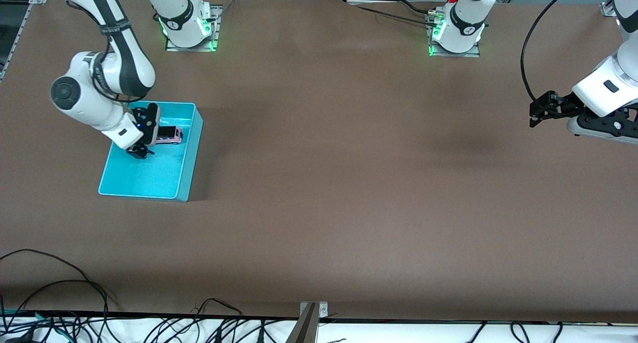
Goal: Wind and store pink jeep toy
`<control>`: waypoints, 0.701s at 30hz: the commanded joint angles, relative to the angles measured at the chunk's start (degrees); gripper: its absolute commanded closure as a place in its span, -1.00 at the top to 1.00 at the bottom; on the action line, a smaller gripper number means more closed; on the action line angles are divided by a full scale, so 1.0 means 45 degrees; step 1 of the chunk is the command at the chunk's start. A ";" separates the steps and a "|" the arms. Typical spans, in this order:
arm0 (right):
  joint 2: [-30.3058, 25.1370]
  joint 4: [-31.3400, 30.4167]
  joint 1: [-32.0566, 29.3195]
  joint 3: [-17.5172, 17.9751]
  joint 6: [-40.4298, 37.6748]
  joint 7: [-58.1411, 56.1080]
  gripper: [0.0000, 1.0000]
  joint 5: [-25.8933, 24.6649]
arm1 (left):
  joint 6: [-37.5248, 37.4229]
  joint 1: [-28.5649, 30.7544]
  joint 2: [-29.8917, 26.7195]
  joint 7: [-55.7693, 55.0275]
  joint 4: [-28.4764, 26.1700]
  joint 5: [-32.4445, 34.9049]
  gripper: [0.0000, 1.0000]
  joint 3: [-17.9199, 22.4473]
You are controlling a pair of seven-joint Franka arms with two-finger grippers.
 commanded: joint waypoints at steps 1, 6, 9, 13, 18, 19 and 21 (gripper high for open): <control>-0.0064 0.2764 0.0053 0.0013 -0.3194 0.1627 1.00 0.0309 | -0.0312 0.0070 0.0280 0.0000 0.0508 -0.0110 1.00 -0.0031; -0.0123 0.4777 0.0073 0.0032 -0.5246 0.4712 1.00 0.0309 | -0.0312 0.0070 0.0398 0.0000 0.0722 -0.0110 1.00 -0.0031; -0.0123 0.6007 0.0073 0.0032 -0.6223 0.6723 1.00 0.0270 | -0.0331 0.0070 0.0398 0.0000 0.0723 -0.0110 1.00 -0.0031; -0.0123 0.7141 0.0073 0.0032 -0.7006 0.9302 1.00 0.0153 | -0.0312 0.0070 0.0398 0.0000 0.0742 -0.0110 1.00 -0.0031; -0.0201 0.7826 0.0073 0.0013 -0.7319 1.2310 1.00 0.0114 | -0.0312 0.0070 0.0398 0.0000 0.0742 -0.0110 1.00 -0.0031; -0.0201 0.7943 0.0073 -0.0006 -0.7475 1.2915 1.00 0.0114 | -0.0312 0.0070 0.0398 0.0000 0.0742 -0.0110 1.00 -0.0031; -0.0259 0.8197 0.0073 -0.0045 -0.7787 1.4126 1.00 0.0114 | -0.0312 0.0070 0.0398 0.0000 0.0723 -0.0110 1.00 -0.0031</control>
